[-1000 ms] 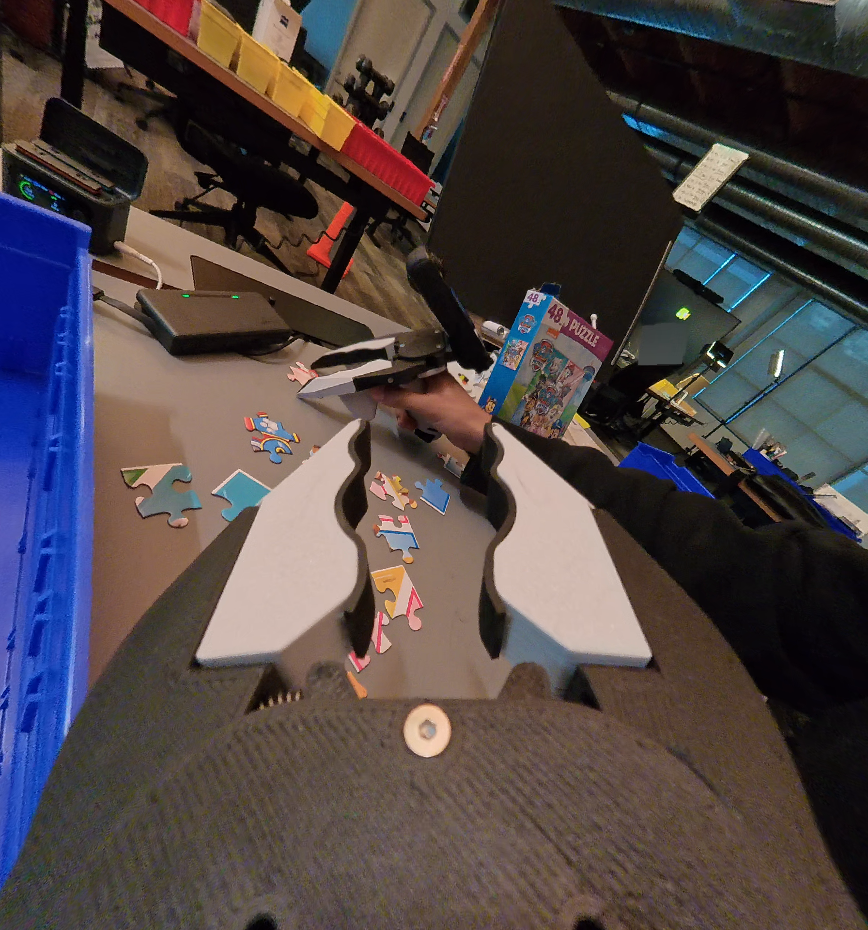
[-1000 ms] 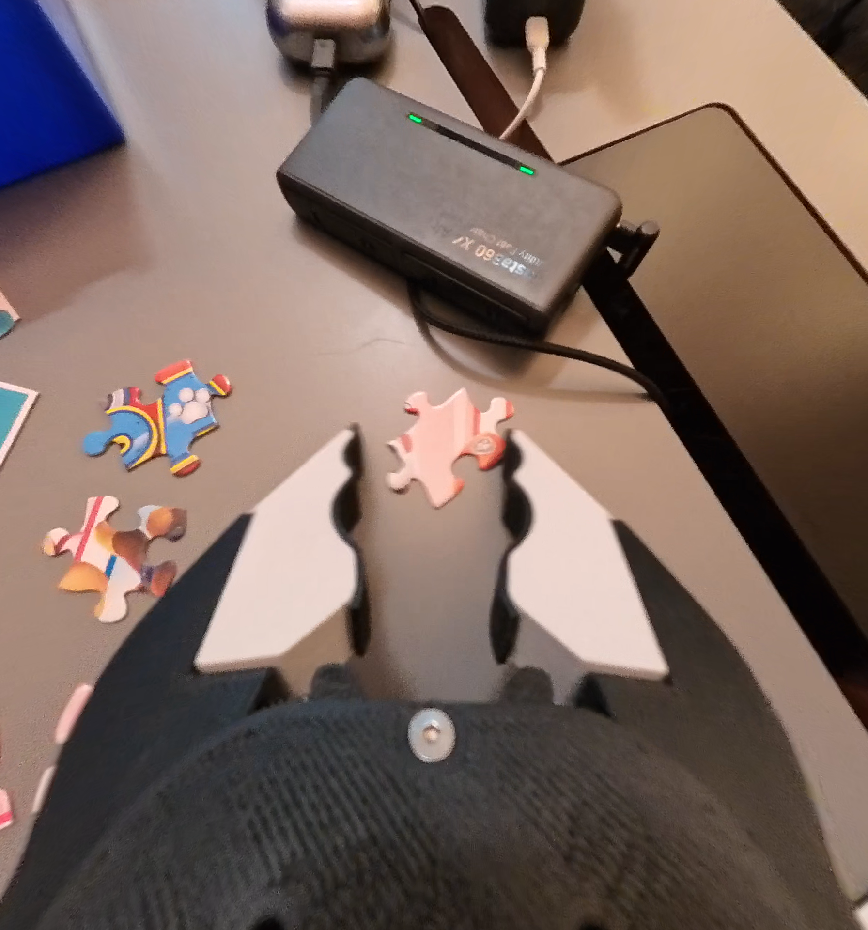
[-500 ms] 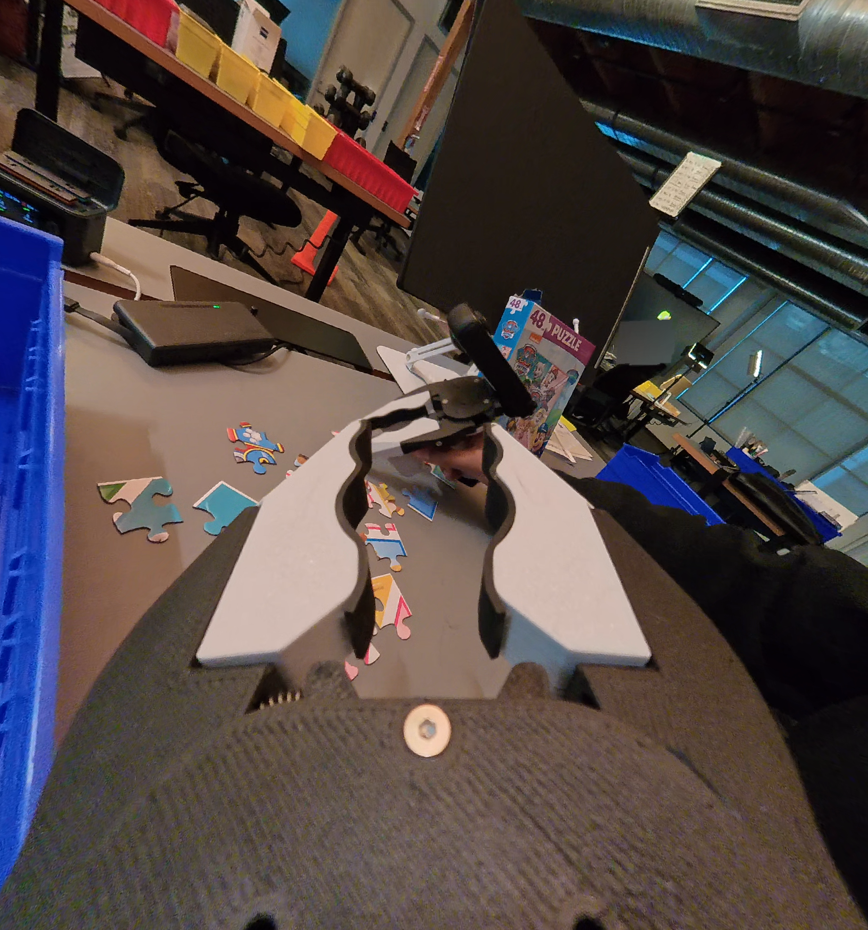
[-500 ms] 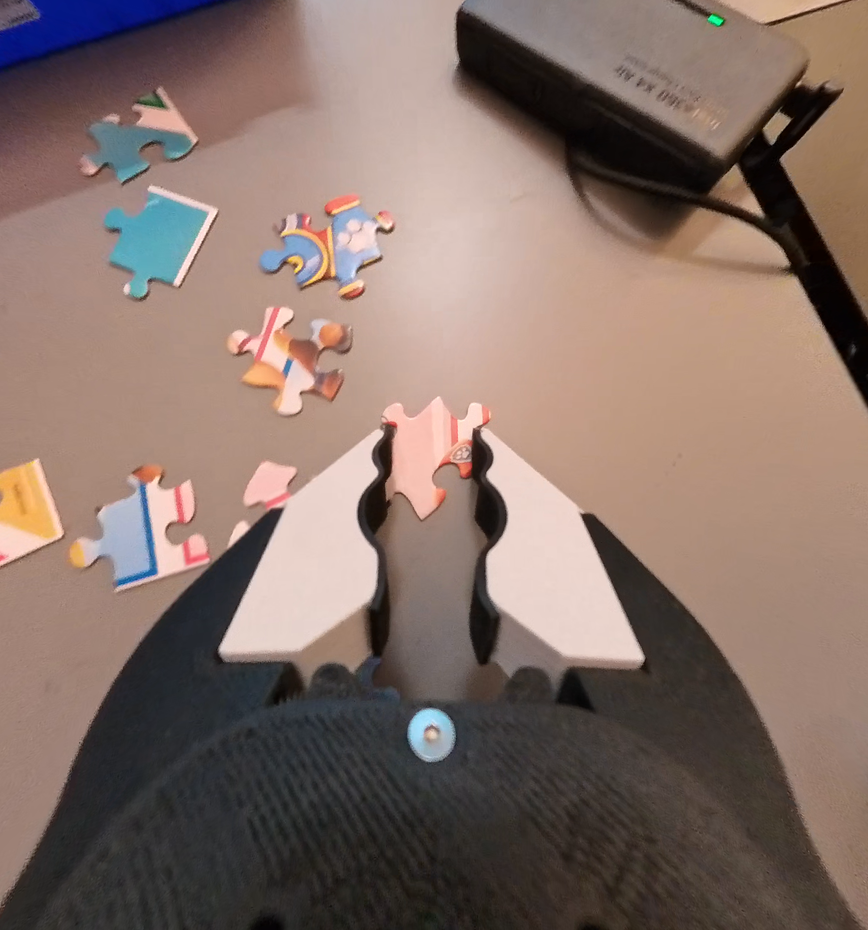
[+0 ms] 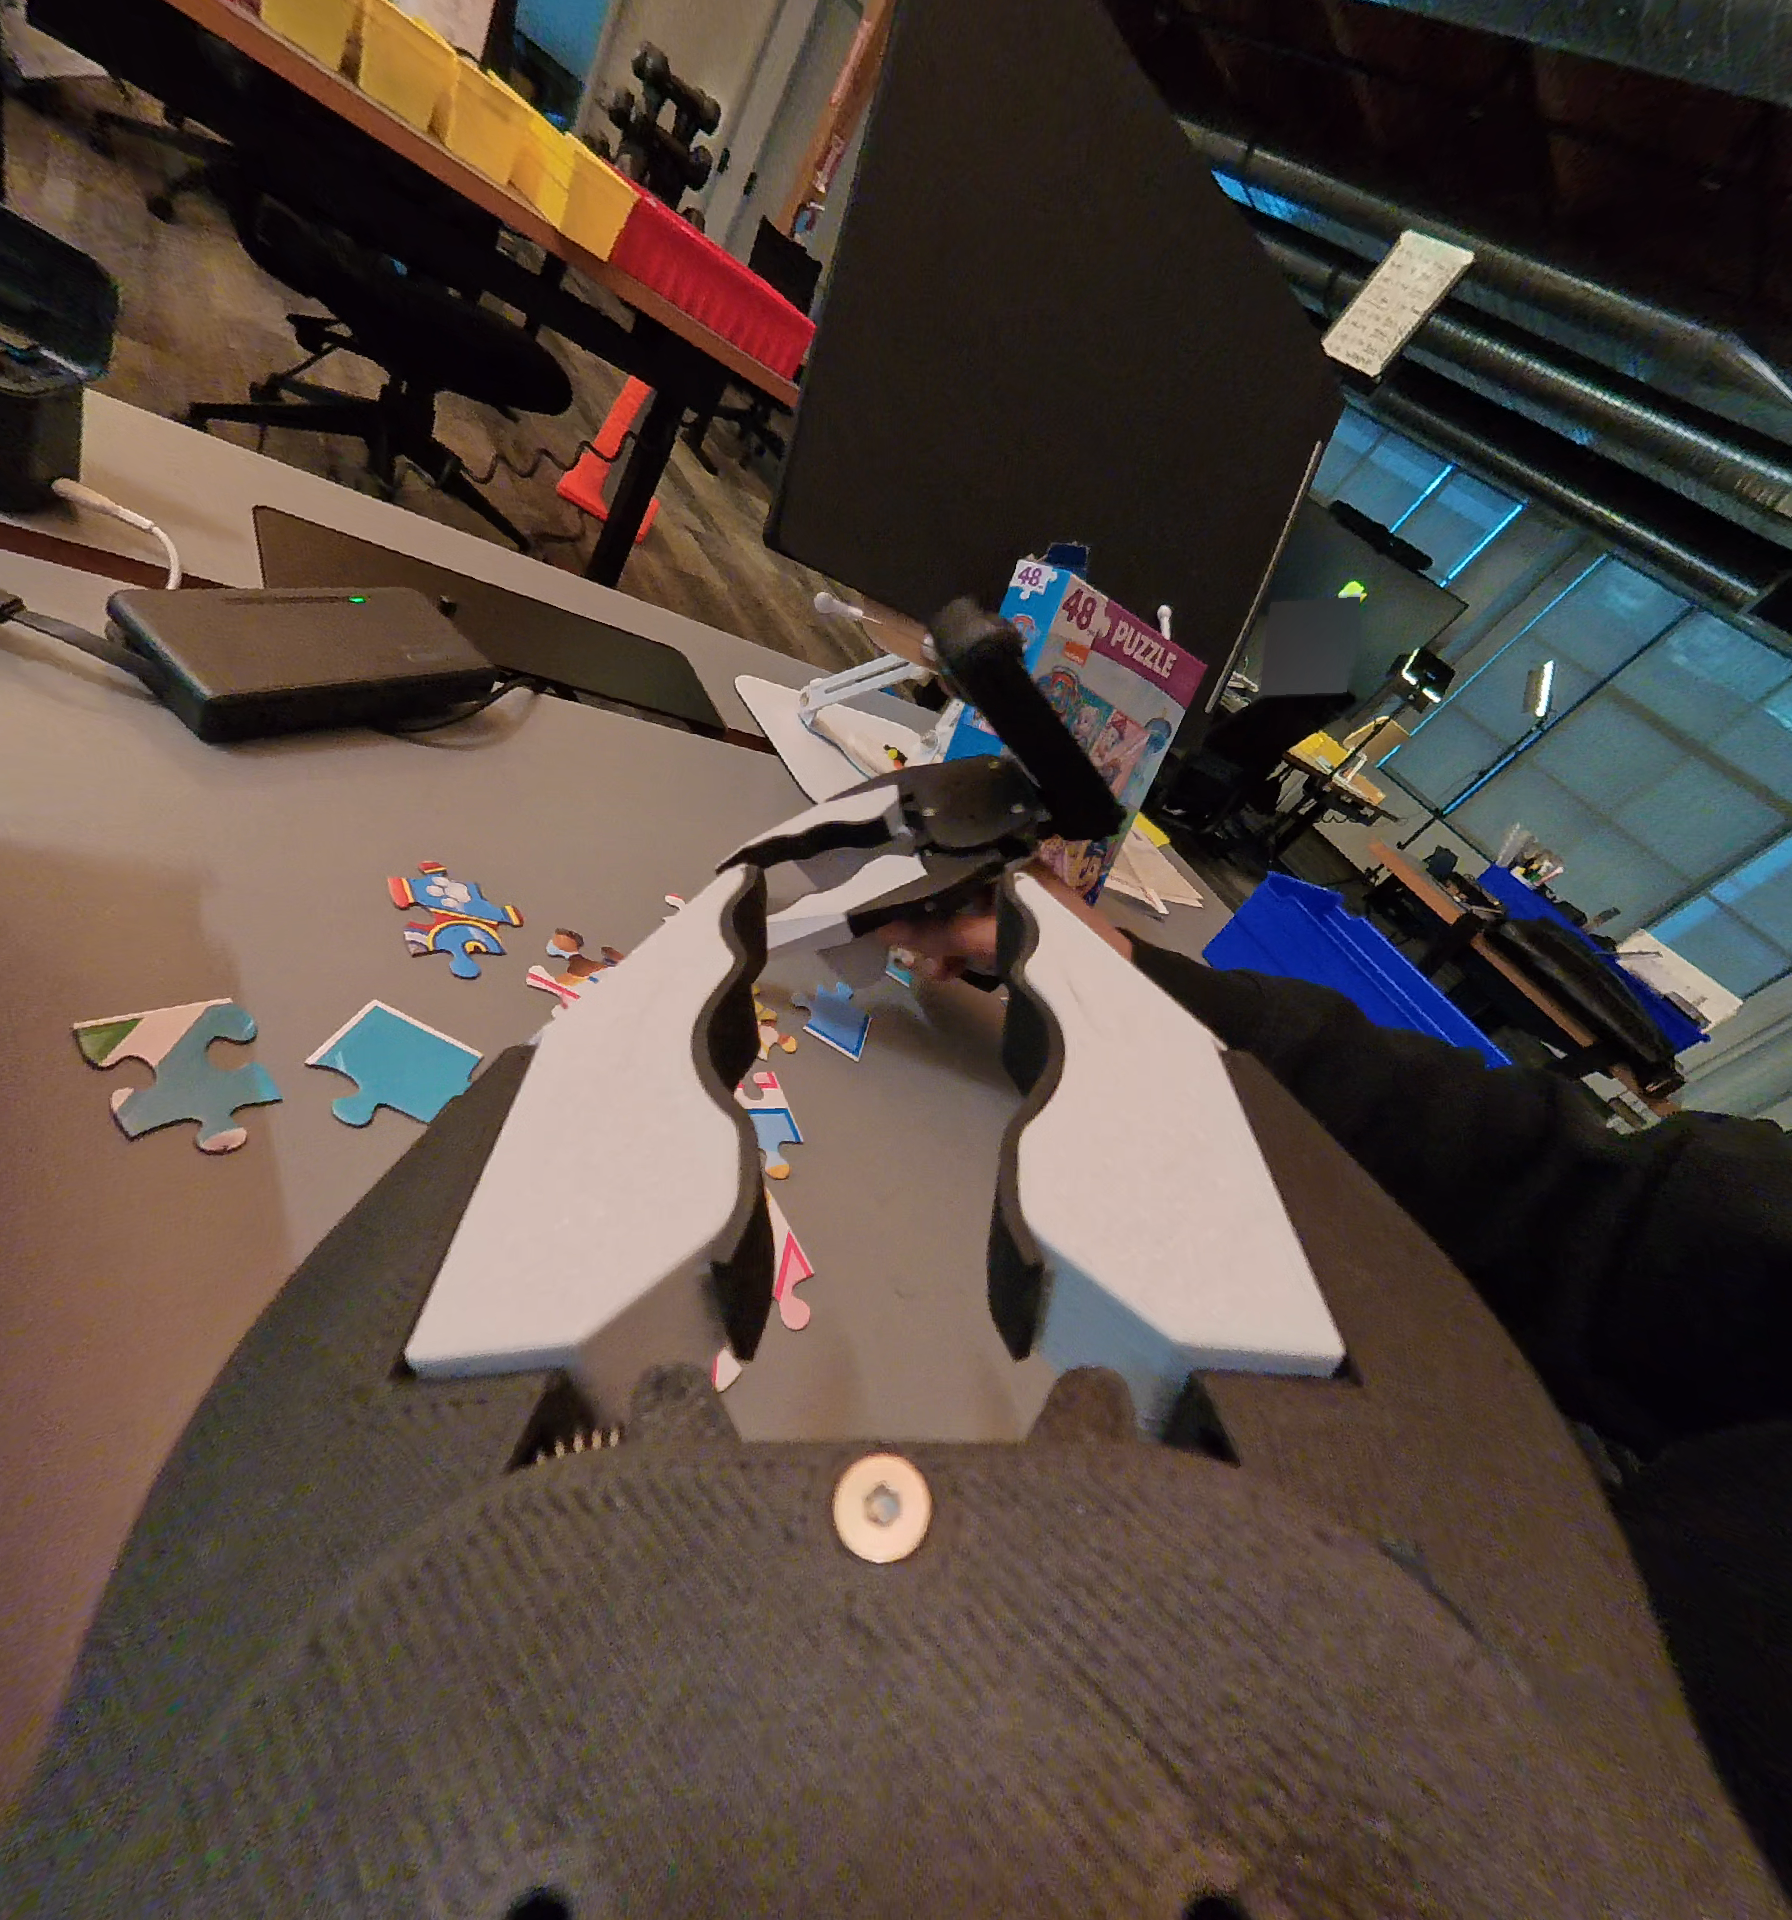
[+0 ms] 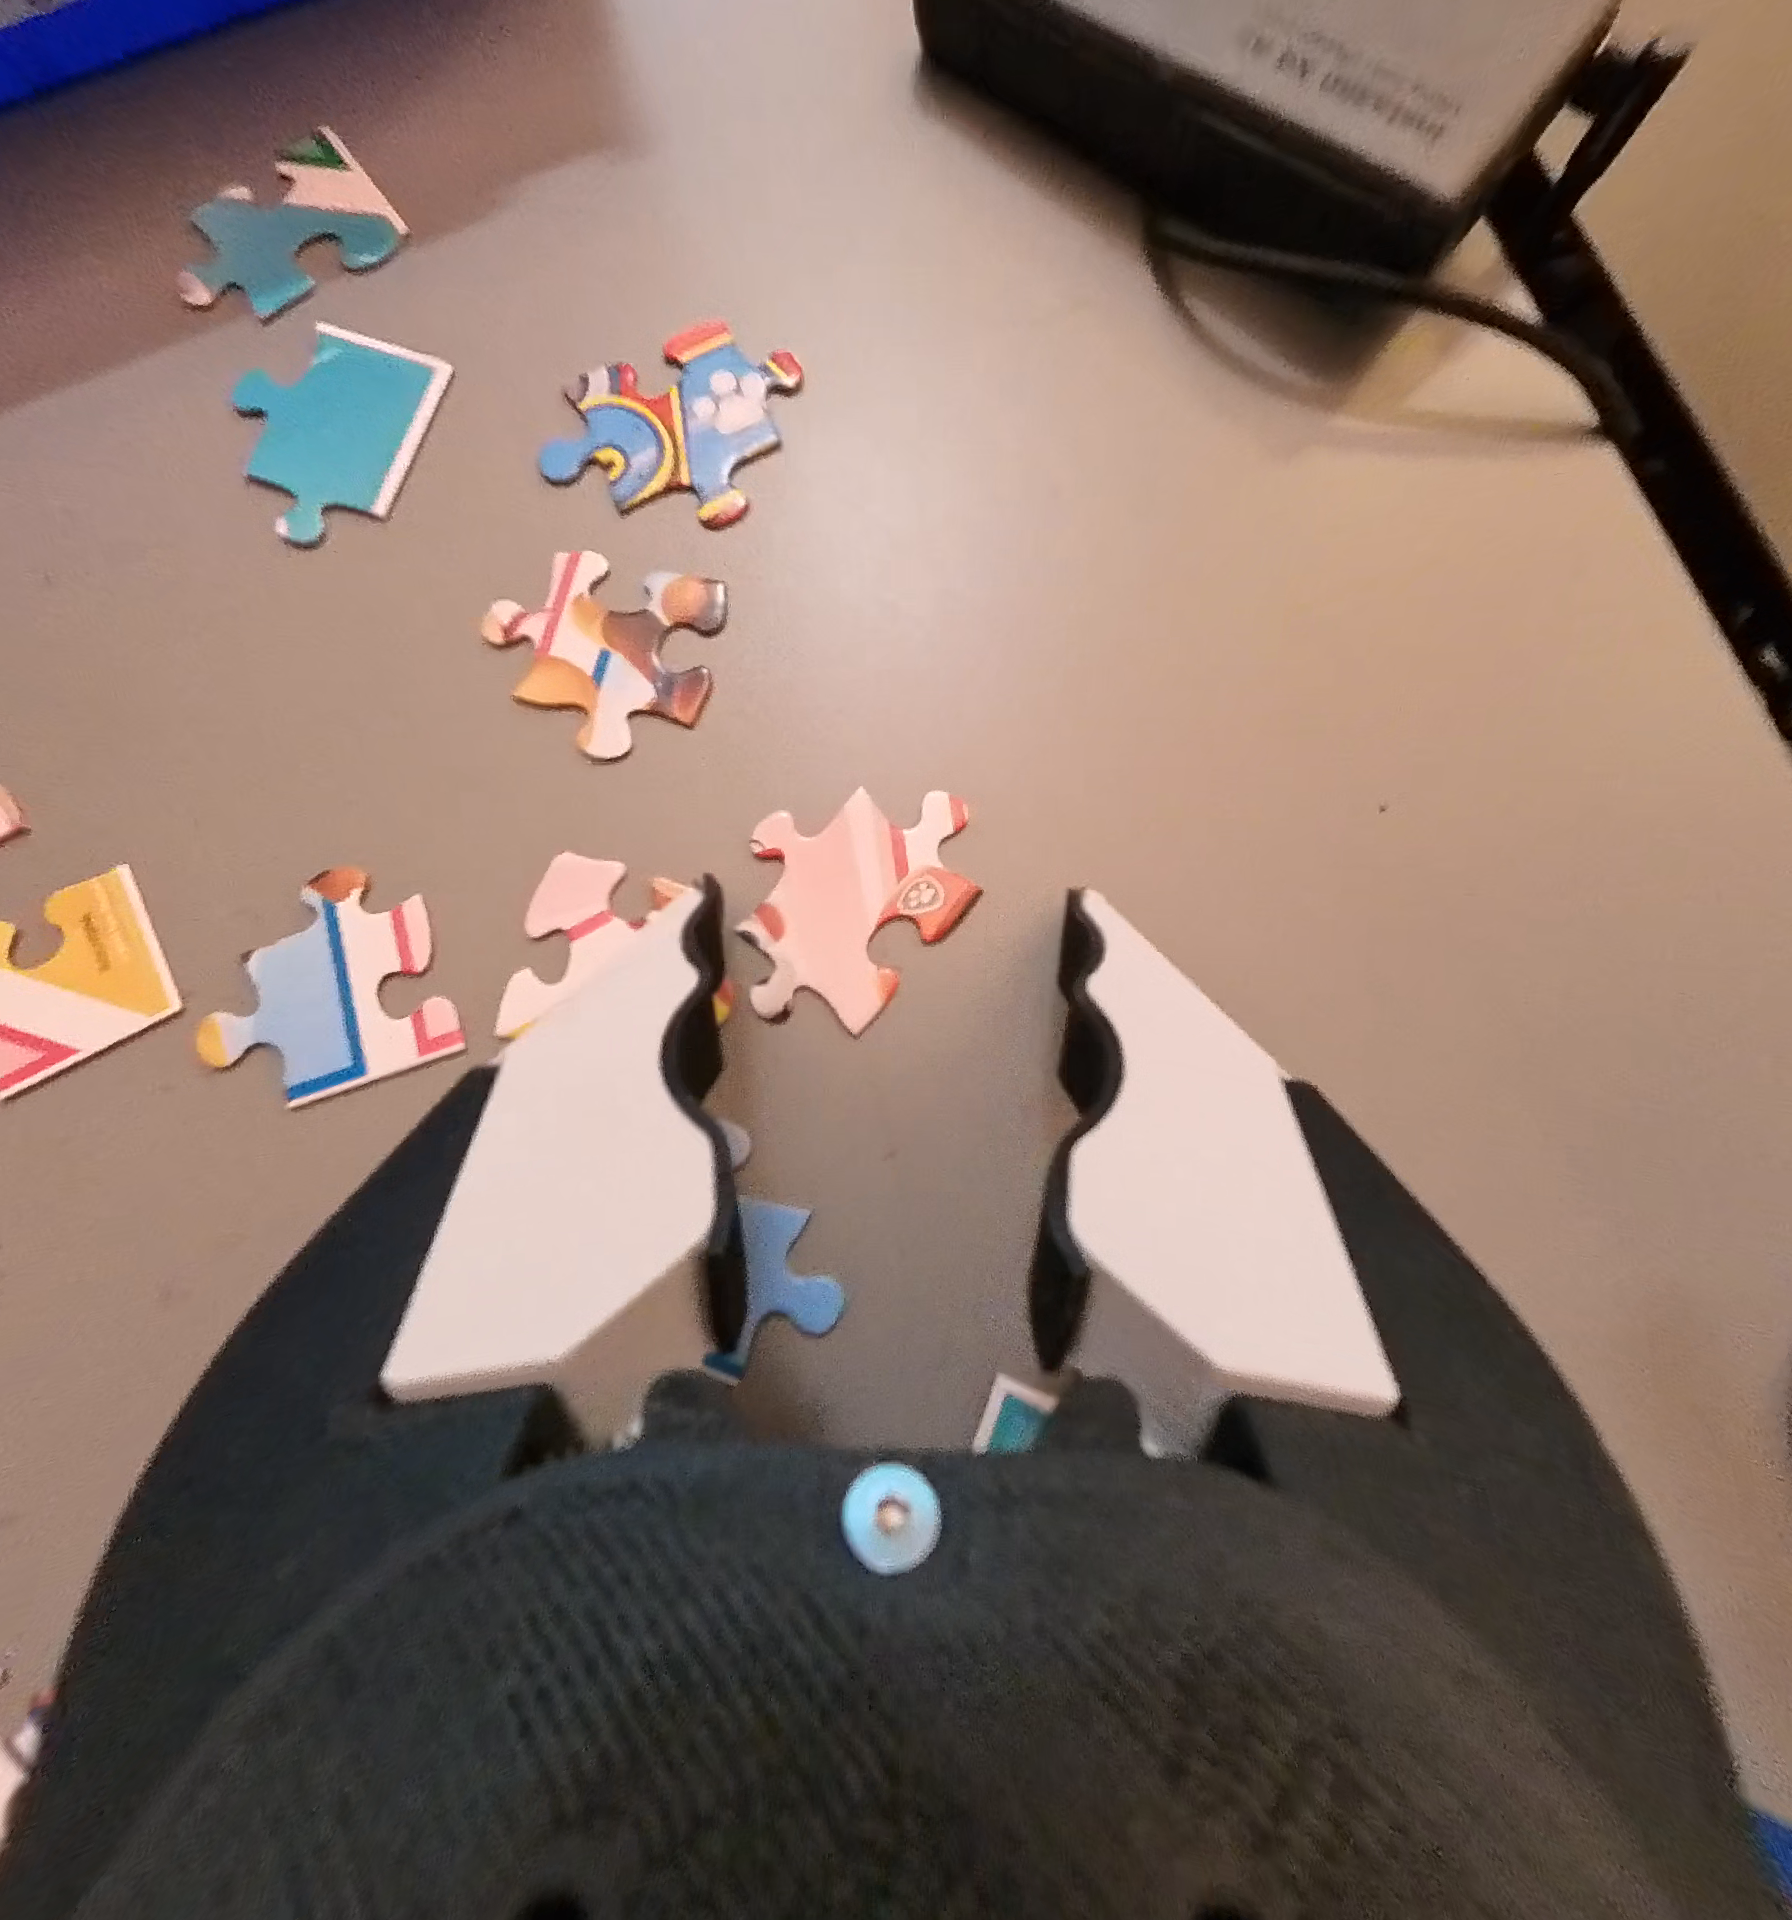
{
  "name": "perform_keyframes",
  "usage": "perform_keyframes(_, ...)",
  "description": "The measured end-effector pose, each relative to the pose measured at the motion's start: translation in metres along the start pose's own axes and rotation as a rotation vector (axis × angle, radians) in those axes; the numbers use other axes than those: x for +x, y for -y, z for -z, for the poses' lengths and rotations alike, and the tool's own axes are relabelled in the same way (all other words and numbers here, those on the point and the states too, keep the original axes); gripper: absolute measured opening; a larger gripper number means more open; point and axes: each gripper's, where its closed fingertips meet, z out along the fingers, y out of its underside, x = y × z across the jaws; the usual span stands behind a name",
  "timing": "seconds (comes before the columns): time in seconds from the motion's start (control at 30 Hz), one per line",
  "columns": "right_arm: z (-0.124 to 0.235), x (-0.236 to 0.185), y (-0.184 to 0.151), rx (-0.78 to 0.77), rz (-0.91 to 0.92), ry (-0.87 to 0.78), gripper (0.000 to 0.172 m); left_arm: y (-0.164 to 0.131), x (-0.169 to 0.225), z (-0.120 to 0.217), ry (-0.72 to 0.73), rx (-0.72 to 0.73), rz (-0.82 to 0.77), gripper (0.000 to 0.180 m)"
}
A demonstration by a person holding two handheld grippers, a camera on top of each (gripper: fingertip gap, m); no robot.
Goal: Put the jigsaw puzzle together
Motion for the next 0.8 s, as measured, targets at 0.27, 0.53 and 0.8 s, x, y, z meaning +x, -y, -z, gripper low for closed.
perform_keyframes(0.27,0.002,-0.011,-0.007,0.0,0.033,0.003,0.038,0.006,-0.001,0.007,0.005,0.026,-0.004,0.041)
perform_keyframes(0.53,0.02,-0.064,-0.031,-0.052,0.093,0.058,0.037,0.004,0.0,0.005,-0.007,0.019,0.002,0.041)
perform_keyframes(0.8,0.042,-0.128,-0.058,-0.059,0.123,0.117,0.037,0.001,0.006,-0.001,-0.011,0.0,-0.009,0.041)
